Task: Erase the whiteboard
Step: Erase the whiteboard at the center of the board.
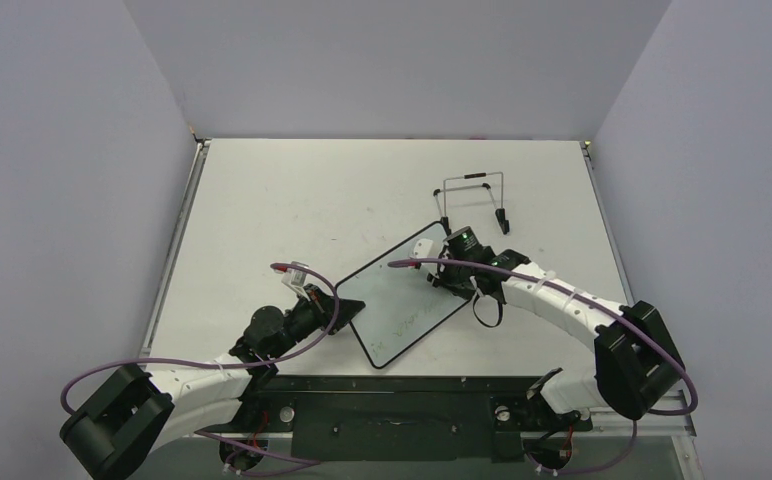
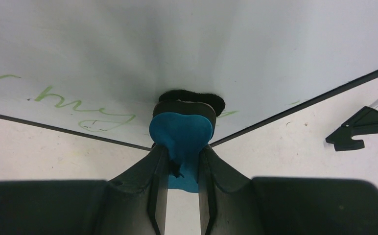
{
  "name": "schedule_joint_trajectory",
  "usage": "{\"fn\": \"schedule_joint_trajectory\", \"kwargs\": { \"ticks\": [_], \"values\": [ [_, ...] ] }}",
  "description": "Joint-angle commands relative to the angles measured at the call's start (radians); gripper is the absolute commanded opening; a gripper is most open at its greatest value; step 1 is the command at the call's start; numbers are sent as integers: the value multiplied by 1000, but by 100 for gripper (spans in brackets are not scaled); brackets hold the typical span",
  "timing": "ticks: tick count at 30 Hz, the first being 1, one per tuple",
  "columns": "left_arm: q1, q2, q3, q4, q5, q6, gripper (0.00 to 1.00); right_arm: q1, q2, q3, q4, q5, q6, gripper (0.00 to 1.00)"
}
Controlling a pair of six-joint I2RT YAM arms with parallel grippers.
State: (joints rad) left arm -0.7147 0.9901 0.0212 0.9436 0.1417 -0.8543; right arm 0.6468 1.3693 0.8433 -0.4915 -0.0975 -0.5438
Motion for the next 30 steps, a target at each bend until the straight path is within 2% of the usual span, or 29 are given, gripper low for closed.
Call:
{"fn": "schedule_joint_trajectory", "kwargs": {
  "ticks": [1,6,9,14,20,25,30],
  "values": [
    [-8,-13,37,148,39,-11,0,-4,-16,29,27,-4,14,0],
    [-8,-18,35,148,38,-14,0,88,6,29,-22,-94,-35,0],
    [-9,-26,34,142,37,-14,0,113,25,35,-20,-89,-35,0],
    [-9,-34,34,133,35,-12,0,30,33,46,28,37,14,0],
    [-9,-17,36,147,39,-14,0,-61,-7,35,56,88,55,0],
    [-8,-10,35,155,40,-23,0,-44,7,33,26,-4,36,0],
    [-9,-18,35,145,39,-25,0,69,-3,35,-51,-156,-55,0]
  ]
}}
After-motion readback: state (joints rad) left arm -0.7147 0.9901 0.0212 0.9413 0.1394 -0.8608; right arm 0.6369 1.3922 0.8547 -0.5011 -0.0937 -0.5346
